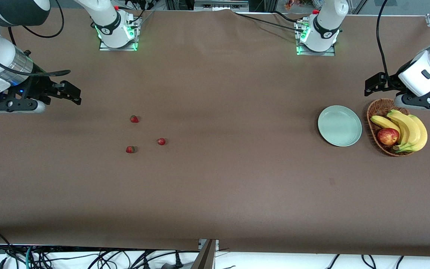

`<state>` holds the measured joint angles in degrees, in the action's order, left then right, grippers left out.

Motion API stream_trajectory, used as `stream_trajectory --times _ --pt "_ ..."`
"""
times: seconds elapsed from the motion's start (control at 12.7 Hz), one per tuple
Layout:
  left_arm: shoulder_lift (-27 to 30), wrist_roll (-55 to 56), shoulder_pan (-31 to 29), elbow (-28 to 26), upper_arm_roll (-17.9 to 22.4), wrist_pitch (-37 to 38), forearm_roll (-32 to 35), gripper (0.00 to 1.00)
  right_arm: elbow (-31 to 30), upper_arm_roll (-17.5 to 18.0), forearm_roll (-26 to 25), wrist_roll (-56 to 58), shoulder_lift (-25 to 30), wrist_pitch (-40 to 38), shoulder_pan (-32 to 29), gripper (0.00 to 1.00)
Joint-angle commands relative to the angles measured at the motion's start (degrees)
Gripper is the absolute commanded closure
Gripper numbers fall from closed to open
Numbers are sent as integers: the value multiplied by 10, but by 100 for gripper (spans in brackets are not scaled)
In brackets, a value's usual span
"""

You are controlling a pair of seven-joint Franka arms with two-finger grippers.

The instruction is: Collect all strawberries into plate

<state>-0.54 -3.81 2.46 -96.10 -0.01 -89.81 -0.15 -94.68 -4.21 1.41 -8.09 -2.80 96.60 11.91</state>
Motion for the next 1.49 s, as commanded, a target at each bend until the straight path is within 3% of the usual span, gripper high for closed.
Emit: stream_trajectory --times 0.0,0.55,1.42 --pt "-1 -5 -10 6 -5 2 -8 0 21 3 -8 8 -7 -18 -6 0" --pt "1 -3 -19 3 -4 2 -23 0 20 4 -8 0 -12 -49 0 0" --pt "0 3 -18 1 -10 2 -16 0 7 7 2 4 -36 -33 14 0"
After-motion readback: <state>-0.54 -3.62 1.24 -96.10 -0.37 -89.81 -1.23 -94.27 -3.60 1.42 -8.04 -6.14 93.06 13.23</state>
